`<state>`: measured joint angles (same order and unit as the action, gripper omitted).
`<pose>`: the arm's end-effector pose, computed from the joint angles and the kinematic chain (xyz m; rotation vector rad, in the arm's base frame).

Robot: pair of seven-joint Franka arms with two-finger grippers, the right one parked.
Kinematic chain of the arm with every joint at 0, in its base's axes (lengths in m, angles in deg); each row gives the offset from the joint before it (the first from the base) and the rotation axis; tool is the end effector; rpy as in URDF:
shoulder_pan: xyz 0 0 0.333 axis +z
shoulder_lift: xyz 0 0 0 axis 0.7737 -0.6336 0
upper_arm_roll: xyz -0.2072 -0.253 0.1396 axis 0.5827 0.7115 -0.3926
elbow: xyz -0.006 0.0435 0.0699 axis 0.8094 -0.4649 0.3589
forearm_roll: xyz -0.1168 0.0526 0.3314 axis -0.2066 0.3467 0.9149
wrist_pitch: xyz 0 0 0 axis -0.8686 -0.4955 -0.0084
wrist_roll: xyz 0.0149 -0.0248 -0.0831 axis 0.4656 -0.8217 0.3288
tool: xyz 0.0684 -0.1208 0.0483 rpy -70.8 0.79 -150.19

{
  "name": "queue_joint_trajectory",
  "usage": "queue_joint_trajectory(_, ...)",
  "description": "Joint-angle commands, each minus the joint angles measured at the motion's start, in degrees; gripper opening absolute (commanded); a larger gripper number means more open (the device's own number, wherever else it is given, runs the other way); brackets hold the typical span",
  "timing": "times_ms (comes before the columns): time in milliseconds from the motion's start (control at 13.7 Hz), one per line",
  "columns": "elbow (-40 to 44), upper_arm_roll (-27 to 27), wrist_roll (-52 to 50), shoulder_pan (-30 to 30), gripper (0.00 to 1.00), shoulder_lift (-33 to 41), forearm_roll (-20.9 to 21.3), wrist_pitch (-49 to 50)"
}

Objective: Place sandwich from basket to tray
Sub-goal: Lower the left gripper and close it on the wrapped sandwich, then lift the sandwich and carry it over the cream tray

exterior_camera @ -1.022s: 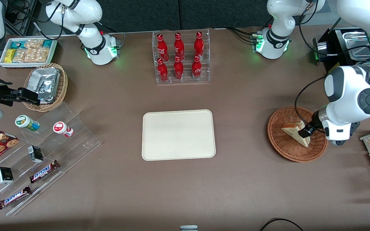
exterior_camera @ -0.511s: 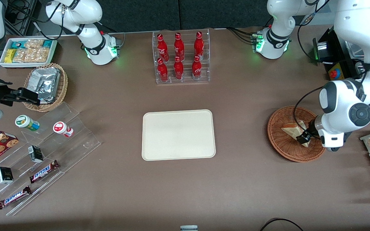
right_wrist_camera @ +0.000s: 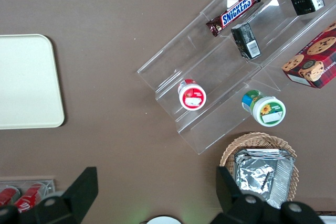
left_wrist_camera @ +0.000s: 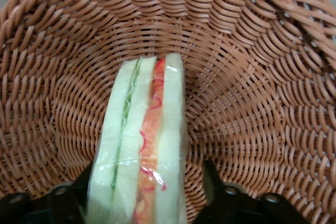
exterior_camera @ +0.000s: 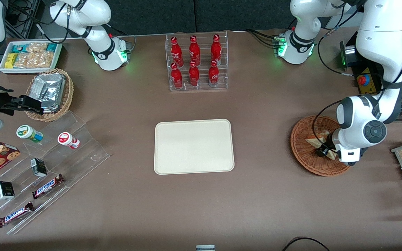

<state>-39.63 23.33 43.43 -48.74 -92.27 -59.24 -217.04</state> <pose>0.5677 0.0180 0.2396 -2.8004 -1.1925 0.2291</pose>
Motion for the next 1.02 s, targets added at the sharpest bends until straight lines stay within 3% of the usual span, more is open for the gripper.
queue_joint_trajectory(0, -1.17, -0.19, -0.78, -0.10, 0.07, 2.17, 0.28, -0.81)
queue_joint_trajectory(219, 1.10, -0.89, 0.71, -0.18, 0.05, 6.48, 0.37, 3.30)
queue_joint_trajectory(511, 17.07, 0.07, 1.25, -1.41, 0.05, 6.93, -0.68, 22.52)
queue_joint_trajectory(657, 24.63, 2.53, 0.63, -2.64, 0.06, 6.67, -1.04, 28.26)
queue_joint_trajectory(949, 32.21, 10.52, -5.67, -5.97, 0.09, 6.40, -1.65, 31.97)
